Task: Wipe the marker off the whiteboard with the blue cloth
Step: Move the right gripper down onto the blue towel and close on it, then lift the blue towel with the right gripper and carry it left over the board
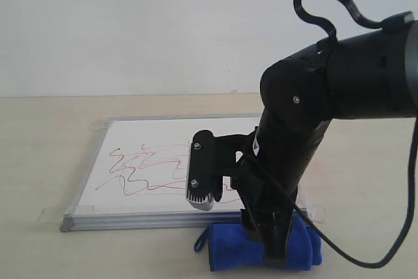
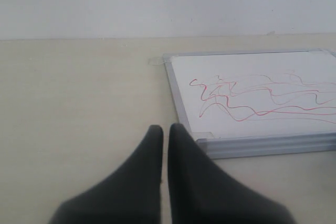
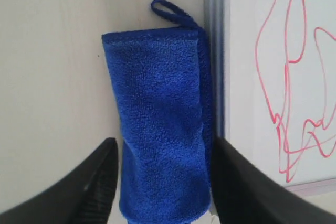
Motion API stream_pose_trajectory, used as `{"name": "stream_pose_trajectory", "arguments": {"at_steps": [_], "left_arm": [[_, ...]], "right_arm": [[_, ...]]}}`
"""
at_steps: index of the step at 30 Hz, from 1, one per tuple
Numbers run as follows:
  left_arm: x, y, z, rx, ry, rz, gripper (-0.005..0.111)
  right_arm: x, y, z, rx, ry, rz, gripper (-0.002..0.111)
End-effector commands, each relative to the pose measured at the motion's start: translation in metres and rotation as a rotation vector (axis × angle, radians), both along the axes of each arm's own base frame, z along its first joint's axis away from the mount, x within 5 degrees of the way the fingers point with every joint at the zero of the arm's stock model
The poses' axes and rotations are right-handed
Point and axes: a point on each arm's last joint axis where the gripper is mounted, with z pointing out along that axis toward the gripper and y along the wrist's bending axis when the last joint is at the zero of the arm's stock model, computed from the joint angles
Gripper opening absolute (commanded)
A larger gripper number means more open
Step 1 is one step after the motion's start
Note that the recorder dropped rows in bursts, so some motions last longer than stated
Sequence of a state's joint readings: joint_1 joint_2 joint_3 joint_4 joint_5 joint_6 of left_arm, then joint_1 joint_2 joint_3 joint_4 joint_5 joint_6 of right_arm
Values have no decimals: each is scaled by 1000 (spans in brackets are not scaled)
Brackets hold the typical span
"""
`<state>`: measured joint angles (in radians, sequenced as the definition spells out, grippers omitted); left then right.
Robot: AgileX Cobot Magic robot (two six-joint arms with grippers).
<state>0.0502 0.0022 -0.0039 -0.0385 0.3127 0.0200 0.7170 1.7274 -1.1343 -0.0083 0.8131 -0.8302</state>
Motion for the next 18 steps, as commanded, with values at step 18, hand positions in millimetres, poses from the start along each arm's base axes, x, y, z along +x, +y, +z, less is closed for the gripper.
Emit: {"name": "stream_pose_trajectory", "arguments": {"at_steps": [18], "left_arm": [[0, 0, -1, -7, -4, -1, 4]], "right_arm": [[15, 5, -73, -158, 96, -93, 51]]}}
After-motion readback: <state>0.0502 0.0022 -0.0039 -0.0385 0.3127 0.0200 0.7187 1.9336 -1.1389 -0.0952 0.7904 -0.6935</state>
